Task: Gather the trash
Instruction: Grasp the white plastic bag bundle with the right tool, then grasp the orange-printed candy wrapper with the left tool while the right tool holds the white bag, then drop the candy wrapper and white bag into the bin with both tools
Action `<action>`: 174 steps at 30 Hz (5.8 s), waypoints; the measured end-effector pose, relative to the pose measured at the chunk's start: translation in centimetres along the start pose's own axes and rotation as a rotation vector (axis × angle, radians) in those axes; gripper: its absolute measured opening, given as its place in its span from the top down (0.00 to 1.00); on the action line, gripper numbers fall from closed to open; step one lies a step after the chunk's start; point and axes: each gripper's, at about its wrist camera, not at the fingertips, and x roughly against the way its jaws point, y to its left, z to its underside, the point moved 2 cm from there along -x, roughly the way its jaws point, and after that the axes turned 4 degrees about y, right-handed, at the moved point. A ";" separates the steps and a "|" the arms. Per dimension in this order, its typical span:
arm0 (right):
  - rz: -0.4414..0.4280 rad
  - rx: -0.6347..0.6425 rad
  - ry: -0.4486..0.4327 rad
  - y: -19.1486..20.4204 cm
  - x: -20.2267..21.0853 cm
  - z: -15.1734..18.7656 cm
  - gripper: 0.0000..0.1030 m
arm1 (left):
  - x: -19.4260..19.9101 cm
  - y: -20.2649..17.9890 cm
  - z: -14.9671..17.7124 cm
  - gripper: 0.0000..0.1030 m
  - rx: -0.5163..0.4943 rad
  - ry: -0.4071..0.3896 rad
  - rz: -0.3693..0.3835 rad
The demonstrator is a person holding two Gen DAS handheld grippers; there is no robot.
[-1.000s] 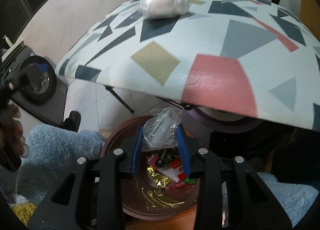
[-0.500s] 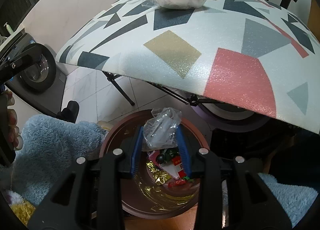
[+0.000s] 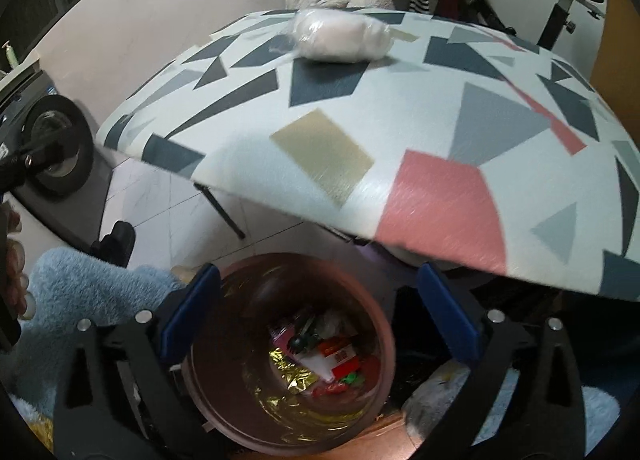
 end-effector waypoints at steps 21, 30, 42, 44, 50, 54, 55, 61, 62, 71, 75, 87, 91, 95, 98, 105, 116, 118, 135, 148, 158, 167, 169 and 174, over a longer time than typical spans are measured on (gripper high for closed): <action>0.064 -0.064 -0.067 -3.5 1.9 -2.0 0.05 | 0.1 0.5 -0.6 0.06 0.032 -0.010 0.007; 0.067 -0.035 -0.074 -3.8 1.4 -4.6 0.05 | -1.2 1.6 -1.2 0.06 0.071 0.007 0.002; 0.095 0.046 -0.151 -1.9 -3.9 -16.6 0.06 | -4.9 5.6 -5.3 0.06 0.189 0.012 0.067; 0.105 0.059 -0.147 -1.5 -5.2 -18.6 0.06 | -5.5 6.2 -5.9 0.06 0.215 0.016 0.081; 0.134 0.041 -0.075 -1.1 -9.6 -23.4 0.07 | -7.2 7.1 -7.5 0.09 0.254 0.021 0.119; 0.088 0.051 -0.049 -1.5 -9.9 -23.0 0.32 | -8.4 7.4 -8.6 0.12 0.300 0.033 0.167; 0.082 0.065 -0.048 -1.5 -9.6 -22.6 0.40 | -9.0 7.4 -9.1 0.14 0.311 0.038 0.182; 0.075 -0.026 -0.116 -6.1 -5.2 -19.5 0.49 | -12.8 5.8 -12.6 0.23 0.286 0.062 0.231; 0.090 -0.051 -0.132 -7.1 -4.4 -19.0 0.49 | -13.8 5.4 -13.5 0.26 0.285 0.068 0.242; 0.140 -0.214 -0.178 -13.3 -0.9 -15.8 0.49 | -21.6 3.7 -19.7 0.41 0.342 0.108 0.266; 0.152 -0.248 -0.192 -14.6 -0.1 -14.9 0.49 | -24.3 2.8 -21.1 0.41 0.316 0.148 0.208; 0.155 -0.254 -0.179 -15.3 0.8 -13.0 0.49 | -25.8 0.6 -21.4 0.87 0.176 0.182 0.186; 0.142 -0.243 -0.188 -14.6 1.6 -12.8 0.49 | -23.1 0.1 -21.1 0.88 0.139 0.157 0.196; 0.131 -0.214 -0.194 -13.5 2.6 -12.5 0.49 | -19.5 -0.6 -20.4 0.88 0.114 0.128 0.221; 0.126 -0.182 -0.203 -12.2 3.6 -11.9 0.49 | -16.6 -1.4 -19.4 0.88 0.080 0.110 0.234; 0.109 -0.153 -0.203 -10.2 5.8 -9.9 0.49 | -10.4 -2.5 -14.7 0.88 0.039 0.081 0.275; 0.096 -0.114 -0.200 -7.3 7.9 -6.6 0.49 | -4.4 -4.2 -6.9 0.88 -0.080 0.046 0.289; 0.097 -0.107 -0.197 -7.0 8.0 -6.2 0.49 | -3.8 -4.5 -5.5 0.88 -0.095 0.042 0.298; 0.091 -0.105 -0.197 -6.1 8.7 -3.7 0.49 | -2.4 -4.3 2.2 0.87 -0.095 0.109 0.323; 0.052 -0.145 -0.184 -6.3 8.3 -2.5 0.49 | -2.8 -5.0 4.5 0.55 -0.117 0.152 0.329; 0.028 -0.116 -0.161 -5.1 8.1 -1.6 0.49 | -0.4 -4.0 2.3 0.19 -0.068 0.056 0.274; -0.054 0.019 -0.082 -0.9 7.1 -0.4 0.48 | 1.6 -1.1 0.2 0.08 -0.043 -0.030 0.154; -0.080 0.057 -0.052 0.4 6.5 0.0 0.48 | 1.6 -0.6 0.3 0.07 -0.033 -0.027 0.135; -0.162 0.149 0.057 4.1 3.9 1.4 0.47 | 1.8 0.0 0.7 0.06 -0.030 -0.032 0.097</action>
